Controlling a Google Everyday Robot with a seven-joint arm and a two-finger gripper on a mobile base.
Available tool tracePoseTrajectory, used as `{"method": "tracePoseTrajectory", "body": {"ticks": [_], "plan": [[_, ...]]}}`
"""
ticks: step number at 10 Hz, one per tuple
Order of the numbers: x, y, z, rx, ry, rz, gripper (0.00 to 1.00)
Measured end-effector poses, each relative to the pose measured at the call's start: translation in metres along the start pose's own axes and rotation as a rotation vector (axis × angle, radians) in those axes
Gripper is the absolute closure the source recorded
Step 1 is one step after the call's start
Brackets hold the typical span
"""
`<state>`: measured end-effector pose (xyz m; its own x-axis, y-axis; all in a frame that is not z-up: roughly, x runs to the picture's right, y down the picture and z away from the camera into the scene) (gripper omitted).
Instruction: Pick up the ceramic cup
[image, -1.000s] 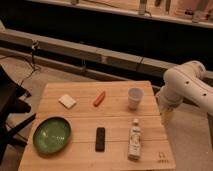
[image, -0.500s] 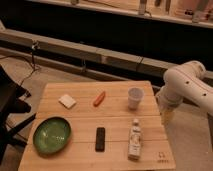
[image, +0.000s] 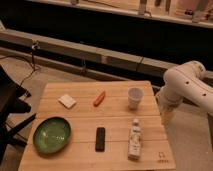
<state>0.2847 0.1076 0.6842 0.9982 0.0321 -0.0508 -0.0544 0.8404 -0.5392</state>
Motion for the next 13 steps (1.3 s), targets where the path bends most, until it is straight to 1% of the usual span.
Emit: {"method": "tracePoseTrajectory", "body": {"ticks": [4, 7, 8, 13], "plan": [[0.000, 0.000, 0.000, 0.000, 0.000, 0.000, 0.20], [-0.008, -0.009, 0.005, -0.002, -0.007, -0.013, 0.20], [-0.005, -0.007, 0.005, -0.004, -0.002, -0.013, 0.20], [-0.010, -0.011, 0.008, -0.004, -0.009, -0.023, 0.20]]}}
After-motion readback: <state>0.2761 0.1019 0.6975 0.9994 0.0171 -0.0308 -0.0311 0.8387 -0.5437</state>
